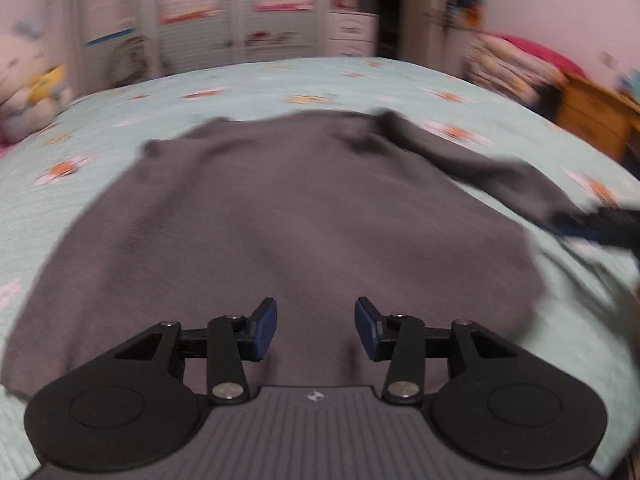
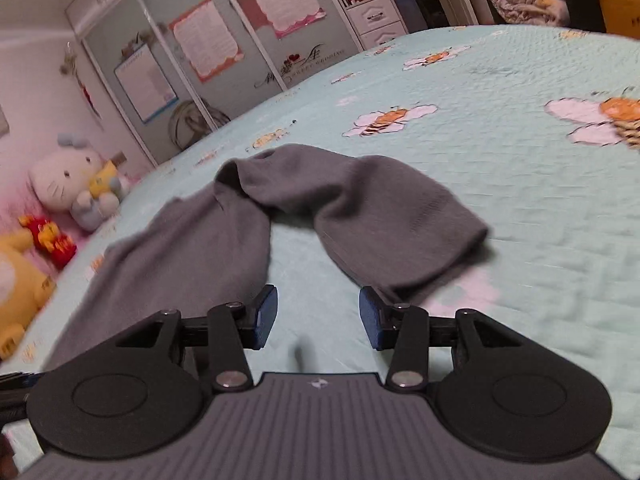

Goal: Fold clothes

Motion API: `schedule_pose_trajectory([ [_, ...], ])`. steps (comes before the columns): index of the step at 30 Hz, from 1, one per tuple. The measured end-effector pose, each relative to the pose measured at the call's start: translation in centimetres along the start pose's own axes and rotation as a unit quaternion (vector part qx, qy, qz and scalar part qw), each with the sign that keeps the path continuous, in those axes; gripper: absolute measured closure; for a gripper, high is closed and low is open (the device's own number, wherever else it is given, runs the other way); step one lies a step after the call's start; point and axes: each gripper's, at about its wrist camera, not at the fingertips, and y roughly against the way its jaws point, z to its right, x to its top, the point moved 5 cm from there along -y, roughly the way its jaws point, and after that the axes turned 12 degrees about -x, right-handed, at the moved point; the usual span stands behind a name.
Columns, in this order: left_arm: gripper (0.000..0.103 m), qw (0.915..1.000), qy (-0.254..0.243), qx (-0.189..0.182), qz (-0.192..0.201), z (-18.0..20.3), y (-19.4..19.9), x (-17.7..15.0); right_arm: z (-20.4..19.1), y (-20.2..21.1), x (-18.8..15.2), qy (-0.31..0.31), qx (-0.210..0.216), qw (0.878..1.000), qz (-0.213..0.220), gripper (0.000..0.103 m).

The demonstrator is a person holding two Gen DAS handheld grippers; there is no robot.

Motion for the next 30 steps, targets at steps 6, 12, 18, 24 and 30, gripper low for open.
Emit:
schedule_pose_trajectory([
  [6, 0.044, 0.9943, -0.102, -0.012, -0.03, 5.8, -1.5, -1.6, 0.6, 0.9, -1.1, -0.009, 0.029, 0.999, -0.026, 0.057],
  [12, 0.044, 0.9872, -0.149, -0.012, -0.056, 7.9, -3.1, -2.2, -3.4, 1.4, -4.4, 0.105, 0.043, 0.993, -0.027, 0.049],
  [18, 0.042, 0.9822, -0.178, 0.044, -0.041, 7.2, -4.6, -0.8, -6.8, 2.6, -6.9, 0.238, 0.041, 0.97, 0.007, 0.034],
  [24, 0.043, 0.9963, -0.085, 0.008, 0.003, 4.8, -3.7, 2.7, -8.7, 3.5, -8.0, 0.261, 0.066, 0.963, 0.021, 0.033],
  [30, 0.041, 0.9959, 0.082, -0.023, 0.031, -0.1, -3.5, 5.0, -9.7, 3.2, -6.6, 0.192, 0.092, 0.977, 0.028, 0.033],
])
